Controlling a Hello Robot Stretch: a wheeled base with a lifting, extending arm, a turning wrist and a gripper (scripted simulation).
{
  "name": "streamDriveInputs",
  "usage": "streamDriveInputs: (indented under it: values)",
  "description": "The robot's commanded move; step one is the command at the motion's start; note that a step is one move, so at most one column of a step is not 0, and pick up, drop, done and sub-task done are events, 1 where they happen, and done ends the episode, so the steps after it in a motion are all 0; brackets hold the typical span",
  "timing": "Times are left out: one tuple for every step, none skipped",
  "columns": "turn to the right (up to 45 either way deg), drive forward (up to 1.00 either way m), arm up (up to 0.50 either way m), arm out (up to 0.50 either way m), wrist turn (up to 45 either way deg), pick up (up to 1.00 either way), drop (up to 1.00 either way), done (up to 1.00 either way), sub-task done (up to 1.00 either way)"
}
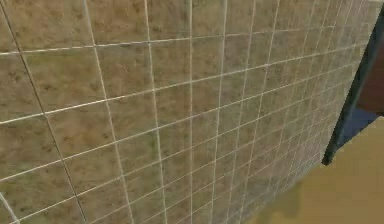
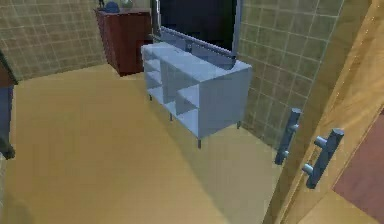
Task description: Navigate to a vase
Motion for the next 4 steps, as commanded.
streamDriveInputs:
  values:
    - [45.0,0.00,0.00,0.00,0.0,0.00,0.00,0.00,0.00]
    - [18.0,0.00,0.00,0.00,0.0,0.00,0.00,0.00,0.00]
    - [0.0,1.00,0.00,0.00,0.0,0.00,0.00,0.00,0.00]
    - [0.0,1.00,0.00,0.00,0.0,0.00,0.00,0.00,0.00]
